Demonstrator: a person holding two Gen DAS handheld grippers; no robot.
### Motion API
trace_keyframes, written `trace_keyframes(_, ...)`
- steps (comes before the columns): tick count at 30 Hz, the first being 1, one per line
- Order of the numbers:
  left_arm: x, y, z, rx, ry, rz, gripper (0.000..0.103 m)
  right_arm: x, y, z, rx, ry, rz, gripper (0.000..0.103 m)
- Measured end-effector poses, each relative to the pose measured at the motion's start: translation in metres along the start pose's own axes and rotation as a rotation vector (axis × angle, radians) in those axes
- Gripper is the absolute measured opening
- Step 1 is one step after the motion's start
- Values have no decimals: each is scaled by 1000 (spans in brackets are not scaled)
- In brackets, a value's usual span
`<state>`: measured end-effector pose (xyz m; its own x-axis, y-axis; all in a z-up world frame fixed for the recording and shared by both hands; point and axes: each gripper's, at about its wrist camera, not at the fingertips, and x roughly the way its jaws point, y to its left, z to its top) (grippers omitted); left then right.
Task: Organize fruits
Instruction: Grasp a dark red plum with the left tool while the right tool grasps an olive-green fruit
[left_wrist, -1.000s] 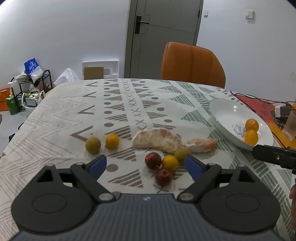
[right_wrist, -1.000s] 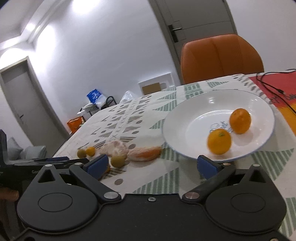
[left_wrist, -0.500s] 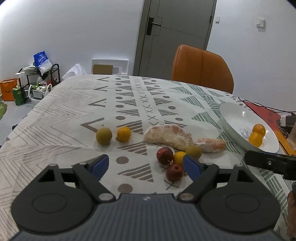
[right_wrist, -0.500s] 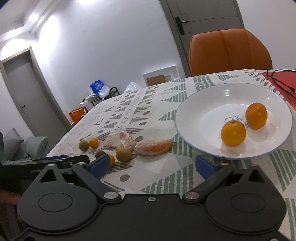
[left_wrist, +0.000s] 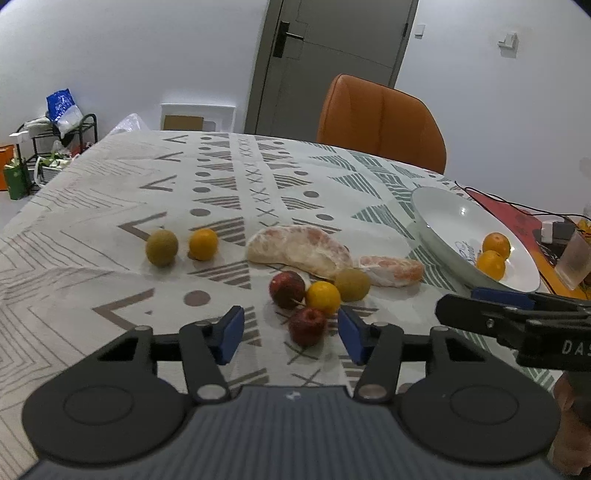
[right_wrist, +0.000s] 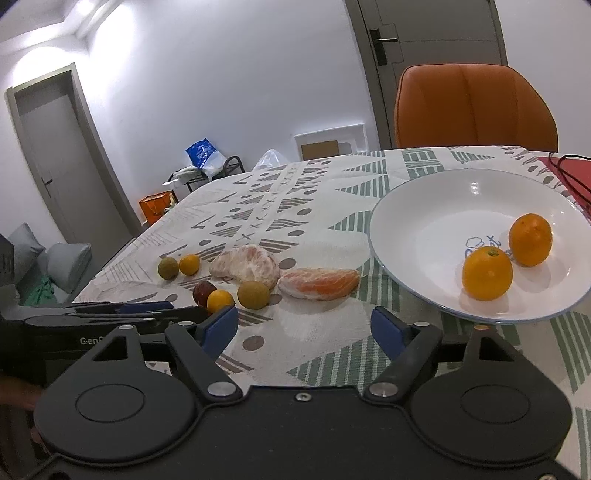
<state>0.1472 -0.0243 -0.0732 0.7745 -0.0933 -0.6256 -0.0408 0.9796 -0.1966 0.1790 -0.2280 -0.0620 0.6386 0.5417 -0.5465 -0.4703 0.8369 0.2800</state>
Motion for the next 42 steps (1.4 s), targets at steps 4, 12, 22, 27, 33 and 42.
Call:
trace_keyframes(4,5,-3,-2,2,12,-29,44,2,-1,1,8,8,3,72)
trace_keyframes(12,3,7,0,-9,10,-16,22,13,5,2,3,31,31,70)
trace_keyframes(22,-5,29,4,-40,-7,19,22,33,19,8,-24,53,44,58)
trace_keyframes(27,-9,37,6,-49,-18,28,22,41,25,12,-35,65,60,53)
trace_keyframes(33,-13,43,9,-54,-28,44,22,52,28,16,-27,79,73,45)
trace_keyframes(42,-20,50,9,-57,-33,56,22,61,29,16,-2,99,100,26)
